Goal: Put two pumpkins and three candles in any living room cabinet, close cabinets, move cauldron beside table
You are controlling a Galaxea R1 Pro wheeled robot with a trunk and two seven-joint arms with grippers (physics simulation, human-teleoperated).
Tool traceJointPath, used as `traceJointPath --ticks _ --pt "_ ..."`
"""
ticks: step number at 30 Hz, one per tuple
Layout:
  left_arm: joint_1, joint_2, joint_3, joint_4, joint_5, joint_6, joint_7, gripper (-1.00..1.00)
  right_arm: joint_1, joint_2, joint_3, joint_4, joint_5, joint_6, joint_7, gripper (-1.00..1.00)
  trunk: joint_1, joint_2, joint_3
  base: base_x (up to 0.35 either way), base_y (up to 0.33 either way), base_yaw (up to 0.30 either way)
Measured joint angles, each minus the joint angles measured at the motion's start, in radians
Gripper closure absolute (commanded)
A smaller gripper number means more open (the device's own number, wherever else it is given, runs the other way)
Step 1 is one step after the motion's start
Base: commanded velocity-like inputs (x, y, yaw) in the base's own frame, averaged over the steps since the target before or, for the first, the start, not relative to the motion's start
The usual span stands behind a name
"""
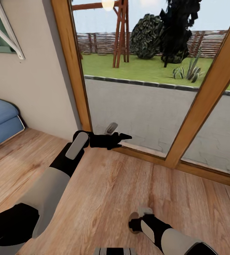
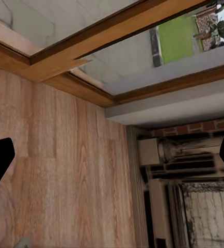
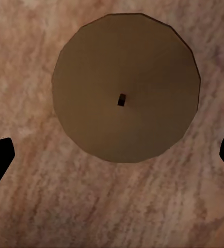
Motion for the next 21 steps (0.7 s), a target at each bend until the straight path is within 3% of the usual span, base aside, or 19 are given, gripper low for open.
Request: traceJointPath --ticks 21 --pt "0.0 -0.001 0.0 0.0 0.0 0.0 0.0 -1.0 0.001 0.0 0.001 0.0 0.001 -0.001 -0.001 -1.0 0.009 -0.005 -0.081 0.0 0.0 0.0"
